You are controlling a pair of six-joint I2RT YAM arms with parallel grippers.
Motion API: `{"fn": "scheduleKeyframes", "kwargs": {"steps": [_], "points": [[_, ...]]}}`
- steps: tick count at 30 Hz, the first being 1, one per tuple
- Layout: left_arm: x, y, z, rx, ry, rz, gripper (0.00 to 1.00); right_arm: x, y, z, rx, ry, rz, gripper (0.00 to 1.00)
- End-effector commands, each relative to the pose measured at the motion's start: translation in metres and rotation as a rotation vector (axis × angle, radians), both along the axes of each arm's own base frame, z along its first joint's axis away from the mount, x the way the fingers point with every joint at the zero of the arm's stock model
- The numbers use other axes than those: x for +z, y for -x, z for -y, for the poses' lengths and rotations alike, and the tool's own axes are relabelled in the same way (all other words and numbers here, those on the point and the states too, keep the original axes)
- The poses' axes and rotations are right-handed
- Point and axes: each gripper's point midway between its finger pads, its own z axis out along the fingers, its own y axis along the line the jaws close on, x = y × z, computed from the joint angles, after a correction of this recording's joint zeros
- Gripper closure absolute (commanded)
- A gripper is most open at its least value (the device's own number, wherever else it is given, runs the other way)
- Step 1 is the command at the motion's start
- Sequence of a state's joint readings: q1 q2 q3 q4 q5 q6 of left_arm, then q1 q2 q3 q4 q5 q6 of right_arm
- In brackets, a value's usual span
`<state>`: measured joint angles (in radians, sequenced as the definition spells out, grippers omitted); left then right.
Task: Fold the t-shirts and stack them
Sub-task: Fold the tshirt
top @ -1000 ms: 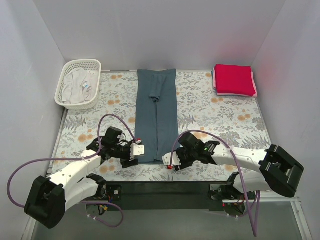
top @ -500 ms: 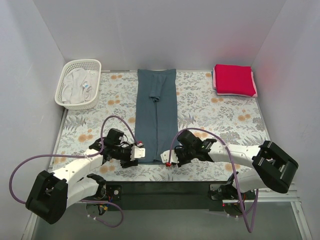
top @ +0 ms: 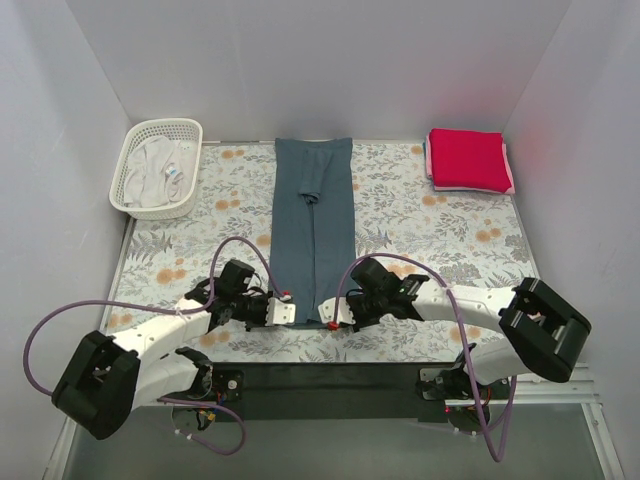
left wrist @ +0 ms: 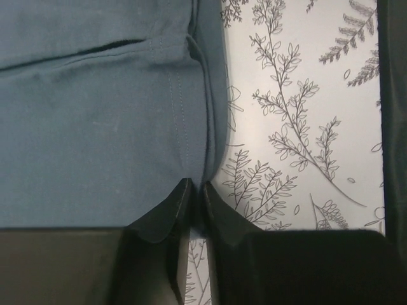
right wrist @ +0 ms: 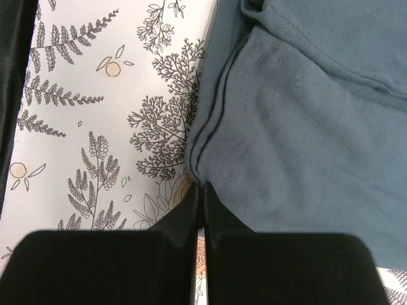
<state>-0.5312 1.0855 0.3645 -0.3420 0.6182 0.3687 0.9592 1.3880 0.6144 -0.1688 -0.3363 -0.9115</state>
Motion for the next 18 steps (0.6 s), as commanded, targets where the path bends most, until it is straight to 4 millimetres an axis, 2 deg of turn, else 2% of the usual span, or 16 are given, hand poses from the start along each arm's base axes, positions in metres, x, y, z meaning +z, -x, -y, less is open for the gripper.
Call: {"fn": "scheduleKeyframes", "kwargs": {"steps": [1, 4, 6, 10, 12, 13, 15, 18], "points": [[-0.024, 0.011, -0.025, -0.011, -0.138, -0.014, 0.92, -0.014, 0.011, 0.022, -0.037, 0.106, -0.076, 0.99], [-0.014, 0.016, -0.022, -0.046, -0.121, -0.009, 1.00, -0.002, 0.012, 0.017, -0.047, 0.080, -0.093, 0.99], [-0.003, 0.015, -0.018, -0.053, -0.097, -0.005, 1.00, 0.007, 0.013, 0.014, -0.070, 0.068, -0.108, 0.99], [0.020, 0.028, -0.012, -0.079, -0.063, -0.051, 1.00, 0.024, 0.018, 0.010, -0.074, 0.036, -0.073, 0.99], [0.029, 0.029, -0.008, -0.043, -0.041, -0.077, 1.00, 0.034, 0.018, 0.008, -0.079, 0.011, -0.062, 0.99], [0.037, 0.023, -0.005, -0.028, -0.026, -0.066, 1.00, 0.040, 0.015, 0.006, -0.085, 0.000, -0.052, 0.99], [0.042, 0.019, -0.004, -0.007, -0.029, -0.069, 1.00, 0.042, 0.011, 0.010, -0.099, 0.014, -0.035, 0.99], [0.048, 0.004, -0.002, 0.021, -0.029, -0.025, 1.00, 0.048, -0.010, 0.011, -0.127, 0.004, 0.004, 0.99]]}}
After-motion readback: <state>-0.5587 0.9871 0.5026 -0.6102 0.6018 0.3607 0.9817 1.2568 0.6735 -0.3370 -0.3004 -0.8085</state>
